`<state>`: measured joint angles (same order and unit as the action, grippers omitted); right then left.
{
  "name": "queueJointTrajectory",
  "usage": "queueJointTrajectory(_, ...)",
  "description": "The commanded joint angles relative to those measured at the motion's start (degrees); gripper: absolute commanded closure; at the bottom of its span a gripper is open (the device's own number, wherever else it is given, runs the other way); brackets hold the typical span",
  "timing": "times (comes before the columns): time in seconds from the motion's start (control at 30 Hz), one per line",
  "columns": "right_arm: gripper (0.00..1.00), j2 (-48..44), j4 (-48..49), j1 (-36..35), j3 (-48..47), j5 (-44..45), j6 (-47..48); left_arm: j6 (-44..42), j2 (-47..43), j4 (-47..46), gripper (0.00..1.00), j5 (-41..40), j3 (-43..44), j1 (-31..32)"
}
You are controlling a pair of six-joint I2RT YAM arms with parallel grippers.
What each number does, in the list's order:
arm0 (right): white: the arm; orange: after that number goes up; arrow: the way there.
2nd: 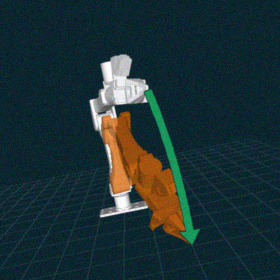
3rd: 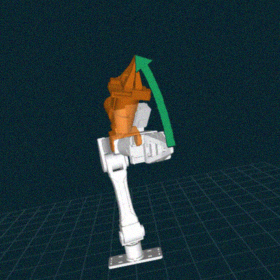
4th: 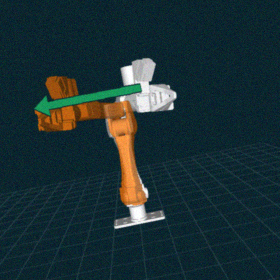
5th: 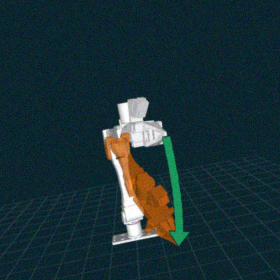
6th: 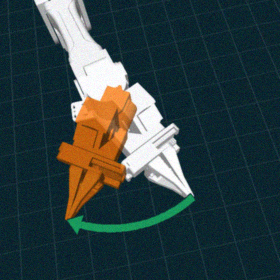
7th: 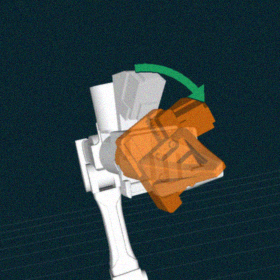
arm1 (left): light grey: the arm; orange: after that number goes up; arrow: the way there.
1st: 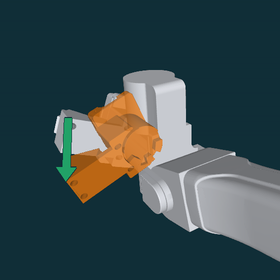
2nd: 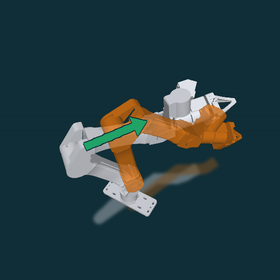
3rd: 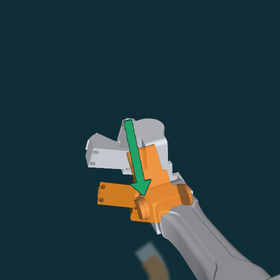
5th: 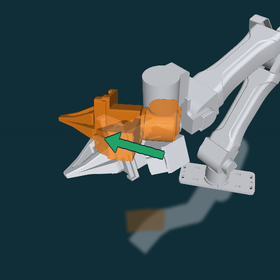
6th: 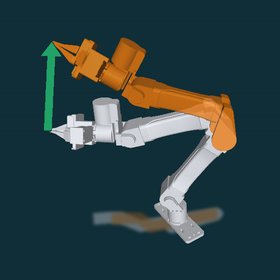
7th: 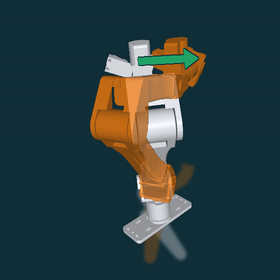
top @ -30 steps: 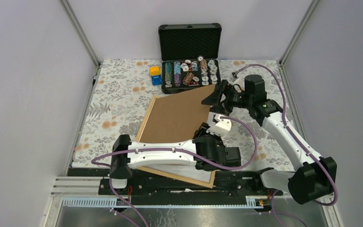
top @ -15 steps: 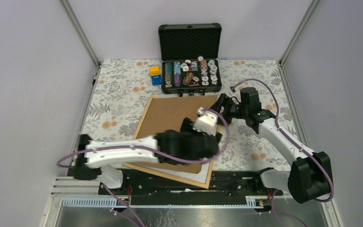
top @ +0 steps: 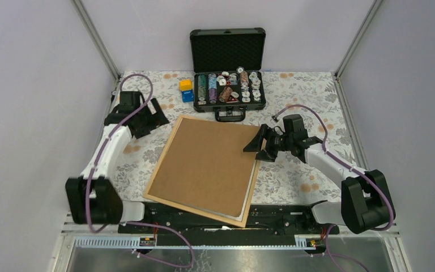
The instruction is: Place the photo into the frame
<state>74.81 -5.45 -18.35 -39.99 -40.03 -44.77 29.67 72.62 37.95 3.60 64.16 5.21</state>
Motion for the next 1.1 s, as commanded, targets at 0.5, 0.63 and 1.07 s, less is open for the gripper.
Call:
queueJointTrajectory(0.5, 0.1, 6.5, -14.8, -0.5, -5.0, 10.1, 16.8, -2.8, 22.1, -15.1, 0.01, 17.8, -13.1, -15.8)
queueJointTrajectory(0.63, 0.04, 4.5, -22.8, -0.4, -7.1, 20.9, 19.0, -2.9, 22.5, -15.1, 0.01, 18.2, -13.5, -15.8)
queueJointTrajectory(1.07, 0.17, 6.6, -15.7, -0.5, -7.2, 13.1, 17.1, -2.1, 24.9, -16.0, 0.01, 20.6, -14.6, -15.8)
